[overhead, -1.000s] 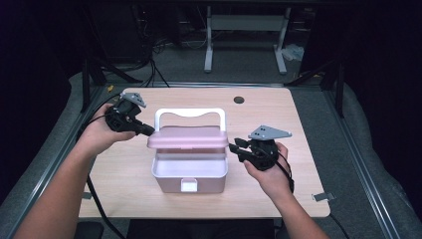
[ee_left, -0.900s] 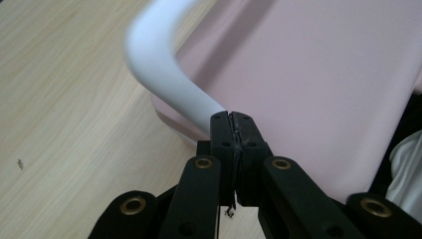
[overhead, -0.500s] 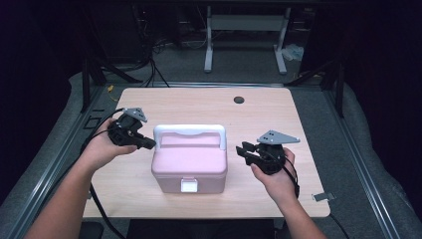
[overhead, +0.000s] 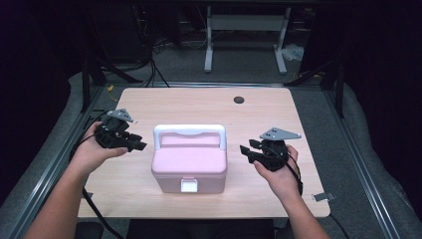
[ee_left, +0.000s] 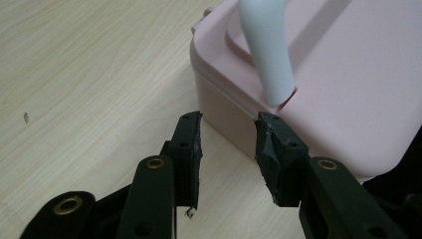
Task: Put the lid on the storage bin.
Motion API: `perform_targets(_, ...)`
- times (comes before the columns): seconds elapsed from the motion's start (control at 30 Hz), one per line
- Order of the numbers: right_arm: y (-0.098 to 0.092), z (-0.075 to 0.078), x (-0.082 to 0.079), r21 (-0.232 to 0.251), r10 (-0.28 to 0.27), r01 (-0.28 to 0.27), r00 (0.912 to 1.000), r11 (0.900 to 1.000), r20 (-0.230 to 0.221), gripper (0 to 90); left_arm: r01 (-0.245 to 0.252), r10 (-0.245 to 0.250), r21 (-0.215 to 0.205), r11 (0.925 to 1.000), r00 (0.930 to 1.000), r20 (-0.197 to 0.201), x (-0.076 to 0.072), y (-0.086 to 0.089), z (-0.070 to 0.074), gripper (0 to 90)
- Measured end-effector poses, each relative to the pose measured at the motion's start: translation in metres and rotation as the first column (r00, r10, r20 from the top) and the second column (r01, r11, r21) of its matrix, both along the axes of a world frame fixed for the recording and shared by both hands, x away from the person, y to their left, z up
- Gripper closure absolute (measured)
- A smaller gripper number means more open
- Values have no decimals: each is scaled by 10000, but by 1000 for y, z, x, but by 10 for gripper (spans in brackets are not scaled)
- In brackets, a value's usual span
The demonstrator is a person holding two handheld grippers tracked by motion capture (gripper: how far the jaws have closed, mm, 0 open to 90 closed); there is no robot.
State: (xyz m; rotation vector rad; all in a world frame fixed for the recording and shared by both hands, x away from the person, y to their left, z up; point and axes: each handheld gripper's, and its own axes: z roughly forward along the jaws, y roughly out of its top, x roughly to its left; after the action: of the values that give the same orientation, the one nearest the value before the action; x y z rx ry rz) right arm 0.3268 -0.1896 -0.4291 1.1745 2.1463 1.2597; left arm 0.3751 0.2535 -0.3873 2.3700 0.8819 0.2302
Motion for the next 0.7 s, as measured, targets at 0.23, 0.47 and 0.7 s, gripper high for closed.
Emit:
perform_targets(0.23,-7,-10,3,-545,-451,441,9989,9975,-158,527,-683,691,-450,9966,9975,157,-3,14,-15,561)
perform_targets(0.47,-16,-26,2,-630,-780,758,9964,9951,-334,503,-931,946,-622,9937,9953,222,-9,22,-41,526)
perform_targets(0.7,-28,-48,3,-797,-1273,1228,9904,9892,-542,490,-1549,1565,-405,9871,9868,420,-14,27,-69,508)
